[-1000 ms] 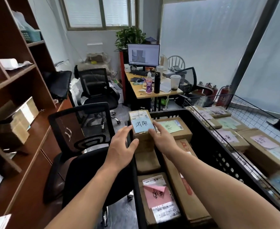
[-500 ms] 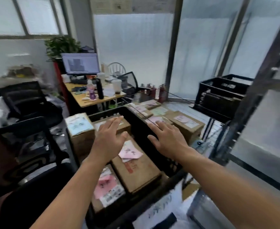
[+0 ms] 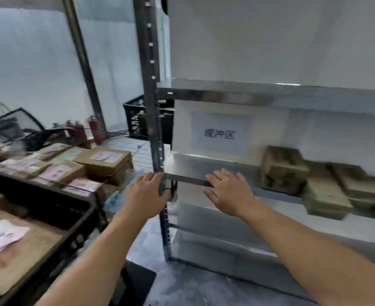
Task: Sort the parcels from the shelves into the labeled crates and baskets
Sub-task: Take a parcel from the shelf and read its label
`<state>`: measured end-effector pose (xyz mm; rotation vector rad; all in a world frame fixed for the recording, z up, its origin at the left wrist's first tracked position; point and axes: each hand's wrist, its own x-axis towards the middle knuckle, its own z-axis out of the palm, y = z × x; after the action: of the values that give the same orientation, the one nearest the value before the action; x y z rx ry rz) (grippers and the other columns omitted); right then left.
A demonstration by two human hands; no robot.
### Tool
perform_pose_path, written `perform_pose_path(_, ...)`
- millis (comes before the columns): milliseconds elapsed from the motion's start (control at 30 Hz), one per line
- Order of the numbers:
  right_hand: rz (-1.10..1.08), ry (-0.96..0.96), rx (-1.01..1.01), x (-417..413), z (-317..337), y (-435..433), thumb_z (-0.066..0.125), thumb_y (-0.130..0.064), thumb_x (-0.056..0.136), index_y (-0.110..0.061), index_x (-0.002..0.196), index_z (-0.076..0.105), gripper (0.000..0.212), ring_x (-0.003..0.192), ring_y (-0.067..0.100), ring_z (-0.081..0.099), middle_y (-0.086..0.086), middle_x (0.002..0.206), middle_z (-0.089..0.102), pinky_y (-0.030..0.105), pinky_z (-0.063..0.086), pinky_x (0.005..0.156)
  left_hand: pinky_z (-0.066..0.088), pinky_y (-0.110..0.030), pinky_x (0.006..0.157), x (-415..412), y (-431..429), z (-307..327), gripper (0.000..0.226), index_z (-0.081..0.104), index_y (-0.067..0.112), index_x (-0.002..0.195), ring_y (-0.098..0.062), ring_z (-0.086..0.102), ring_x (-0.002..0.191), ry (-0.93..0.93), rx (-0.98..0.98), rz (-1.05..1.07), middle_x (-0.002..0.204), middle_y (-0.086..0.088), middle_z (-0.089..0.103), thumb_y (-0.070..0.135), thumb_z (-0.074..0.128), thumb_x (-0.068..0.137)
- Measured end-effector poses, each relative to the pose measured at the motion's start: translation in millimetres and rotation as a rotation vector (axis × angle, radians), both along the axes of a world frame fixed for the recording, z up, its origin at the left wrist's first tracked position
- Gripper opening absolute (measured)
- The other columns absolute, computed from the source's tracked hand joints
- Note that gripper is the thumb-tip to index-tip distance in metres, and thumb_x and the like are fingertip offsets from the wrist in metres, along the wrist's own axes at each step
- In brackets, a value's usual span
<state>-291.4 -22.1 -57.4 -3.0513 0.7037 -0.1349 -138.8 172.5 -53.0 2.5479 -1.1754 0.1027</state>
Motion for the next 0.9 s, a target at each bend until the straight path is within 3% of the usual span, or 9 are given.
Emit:
perform_pose_path(133,-0.161,0.033,0.037,-78.7,-4.6,-49.7,0.033,-0.053,0.105,-0.029,0.149,0.041,0.05,0.15,0.021,0.028,-0.002,0.155,0.042,0.053,0.028,0.117,0.037,-0.043,0.107,-54.1,-79.7,-8.9,0.057,0.04,0.02,0.146,-0.031,0.041,0.132,0.015,0.018,-0.165,0.147,-0.004,0.045,0.043,0.048,0.095)
perform_pose_path(400,-0.428,0.002,0.104,-183.2,2.8,-109.0,0.029,-0.051,0.106,-0.028,0.15,0.039,0.05,0.146,0.024,0.031,-0.001,0.154,0.042,0.055,0.028,0.116,0.034,-0.042,0.11,-122.3,-182.9,-17.0,0.059,0.036,0.025,0.148,-0.025,0.038,0.134,-0.001,0.123,-0.384,0.148,0.0,0.043,0.046,0.046,0.094)
perform_pose_path(567,-0.492,0.029,0.073,-199.2,0.0,-138.4,0.028,-0.051,0.106,-0.029,0.147,0.04,0.048,0.143,0.027,0.033,0.002,0.15,0.045,0.061,0.023,0.115,0.034,-0.044,0.11,-138.1,-232.2,-16.6,0.058,0.036,0.026,0.148,-0.024,0.037,0.136,-0.01,0.112,-0.446,0.15,0.002,0.04,0.045,0.046,0.095)
perform_pose_path(900,-0.524,-0.016,0.066,-170.7,-17.4,-248.9,0.03,-0.054,0.104,-0.029,0.138,0.045,0.045,0.141,0.027,0.039,0.0,0.142,0.051,0.056,0.036,0.11,0.034,-0.043,0.111,-115.6,-356.4,-29.7,0.054,0.037,0.026,0.146,-0.022,0.039,0.134,0.004,0.048,-0.485,0.148,0.002,0.043,0.045,0.045,0.096)
